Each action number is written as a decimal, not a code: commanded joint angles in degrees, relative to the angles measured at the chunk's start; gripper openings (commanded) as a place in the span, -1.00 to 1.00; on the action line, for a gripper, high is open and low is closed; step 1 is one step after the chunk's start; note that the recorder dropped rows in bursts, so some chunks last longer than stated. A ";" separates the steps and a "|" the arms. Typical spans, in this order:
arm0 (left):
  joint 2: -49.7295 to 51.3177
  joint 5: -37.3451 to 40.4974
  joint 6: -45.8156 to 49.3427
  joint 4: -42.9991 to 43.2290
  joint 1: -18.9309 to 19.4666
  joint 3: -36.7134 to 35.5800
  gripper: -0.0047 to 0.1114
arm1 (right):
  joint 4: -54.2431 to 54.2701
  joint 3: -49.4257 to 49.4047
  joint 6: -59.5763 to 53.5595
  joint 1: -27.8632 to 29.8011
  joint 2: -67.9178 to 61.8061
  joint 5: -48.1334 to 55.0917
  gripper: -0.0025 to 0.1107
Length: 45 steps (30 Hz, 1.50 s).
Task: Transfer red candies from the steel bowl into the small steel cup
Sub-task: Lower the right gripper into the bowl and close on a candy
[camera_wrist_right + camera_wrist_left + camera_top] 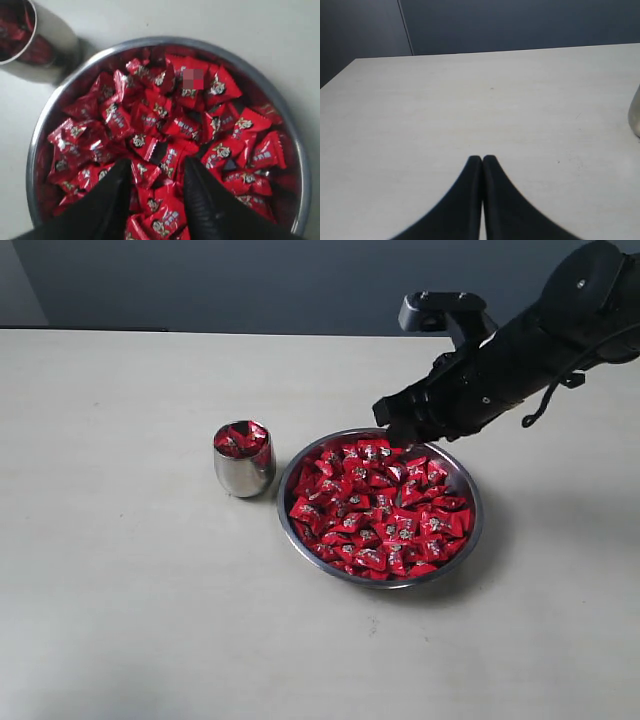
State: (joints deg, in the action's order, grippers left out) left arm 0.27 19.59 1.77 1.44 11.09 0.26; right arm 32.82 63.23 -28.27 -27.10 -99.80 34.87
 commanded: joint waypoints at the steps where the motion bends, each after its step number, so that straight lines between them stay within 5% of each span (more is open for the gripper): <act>1: -0.27 -0.45 -0.08 0.11 -0.38 -0.26 -0.91 | -4.67 -0.23 -0.07 0.34 0.02 3.45 -0.34; 8: -0.27 -0.45 -0.08 0.11 -0.38 -0.26 -0.91 | -14.87 -0.23 -0.60 0.34 0.02 12.09 -0.34; 22: -0.27 -0.45 -0.08 0.11 -0.38 -0.26 -0.91 | -13.28 -0.23 4.11 0.34 0.02 14.05 -0.34; 25: -0.27 -0.45 -0.08 0.11 -0.38 -0.26 -0.91 | -13.56 -0.23 7.41 0.34 -0.52 12.73 -0.34; 32: -0.27 -0.45 -0.08 0.11 -0.38 -0.26 -0.91 | -25.80 -0.11 37.71 -1.63 -4.80 12.23 -0.34; 45: -0.27 -0.45 -0.08 0.11 -0.38 -0.26 -0.91 | -29.52 7.22 44.92 -6.25 -6.86 12.96 -0.34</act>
State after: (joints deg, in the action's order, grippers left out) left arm 0.27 19.59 1.77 1.44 11.09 0.26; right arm 6.91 68.50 14.37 -33.43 -105.61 44.83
